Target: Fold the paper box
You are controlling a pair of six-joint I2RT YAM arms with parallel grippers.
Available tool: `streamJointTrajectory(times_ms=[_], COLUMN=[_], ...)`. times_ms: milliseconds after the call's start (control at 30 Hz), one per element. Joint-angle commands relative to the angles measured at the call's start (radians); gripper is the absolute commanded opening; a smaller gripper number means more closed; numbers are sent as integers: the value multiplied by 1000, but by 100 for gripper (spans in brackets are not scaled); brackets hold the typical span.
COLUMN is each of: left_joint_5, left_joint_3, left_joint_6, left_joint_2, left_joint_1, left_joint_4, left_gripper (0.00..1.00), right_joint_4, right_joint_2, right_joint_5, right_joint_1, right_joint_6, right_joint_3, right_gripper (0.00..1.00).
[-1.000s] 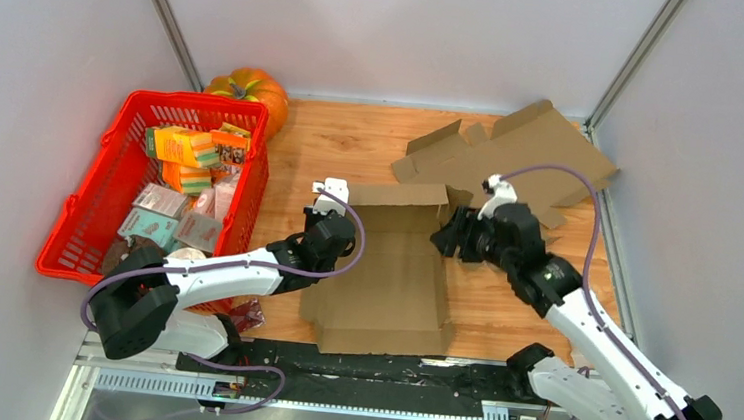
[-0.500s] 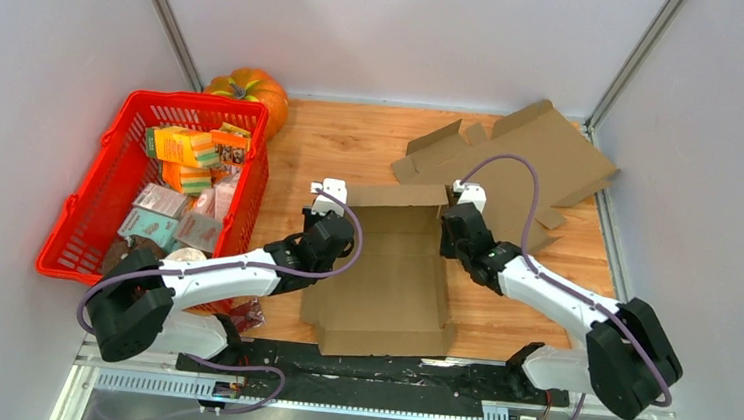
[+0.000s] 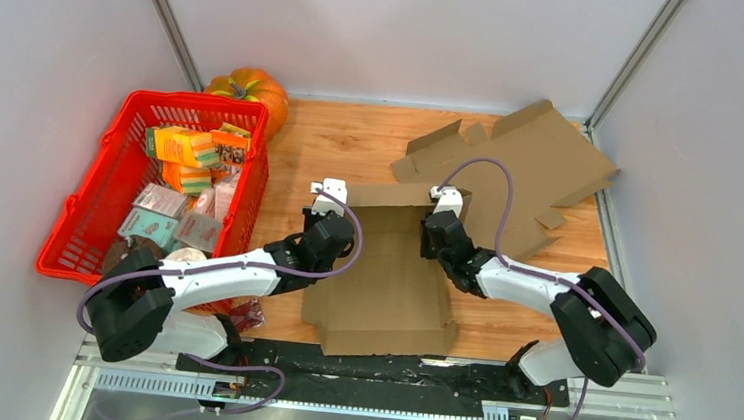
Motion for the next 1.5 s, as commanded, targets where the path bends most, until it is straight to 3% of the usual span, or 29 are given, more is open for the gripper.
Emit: streamJointTrajectory(times_ms=[0, 133, 200, 300, 333, 400, 433, 533, 600, 633, 667, 733, 767, 1000, 1200, 1267, 1367, 1467], left_joint_5=[35, 32, 28, 16, 15, 13, 12, 12, 16, 19, 21, 22, 22, 28, 33, 44, 58, 45], left_joint_3=[1, -1, -1, -1, 2, -1, 1, -10, -16, -19, -18, -18, -16, -16, -25, -33, -39, -41], left_joint_6=[-3, -12, -14, -17, -18, -18, -17, -23, -26, -28, -29, -31, -34, -21, -1, 9, 15, 17], left_joint_2=[-13, -7, -6, -3, -3, 2, 2, -12, -22, -27, -30, -27, -24, -13, -15, -13, -15, -23], left_joint_1=[-6, -6, -6, -6, -6, -6, -6, -6, -6, -6, -6, -6, -6, -6, -6, -6, -6, -6], left_joint_4=[-41, -44, -44, -55, -58, -59, -64, -69, -66, -67, -69, -66, -64, -66, -52, -38, -20, -32], left_gripper=[0, 0, 0, 0, 0, 0, 0, 0, 0, 0, 0, 0, 0, 0, 0, 0, 0, 0], right_joint_4=[145, 123, -15, -297, -363, -504, -525, -511, -485, -479, -473, -410, -367, -468, -459, -371, -266, -122], right_joint_2=[84, 99, -13, -277, -339, -509, -566, -746, -761, -749, -734, -669, -636, -269, -132, -134, -267, -412], right_joint_5=[-4, -17, -36, -62, -89, -149, -169, -160, -201, -220, -266, -298, -300, -62, 33, -79, -149, -151], right_joint_1=[-4, -7, 8, 42, 41, 38, 38, 30, 7, 7, 9, 7, 9, -59, -92, -132, -122, -119], right_joint_6=[30, 60, 60, 135, 175, 279, 298, 317, 298, 275, 274, 268, 271, 367, 476, 424, 347, 277], right_joint_3=[-76, -67, -27, -24, -36, -76, -131, -235, -228, -213, -185, -182, -185, -122, -145, -165, -193, -242], right_gripper=[0, 0, 2, 26, 40, 47, 55, 65, 55, 29, 18, 3, 0, 0, 0, 0, 8, 29])
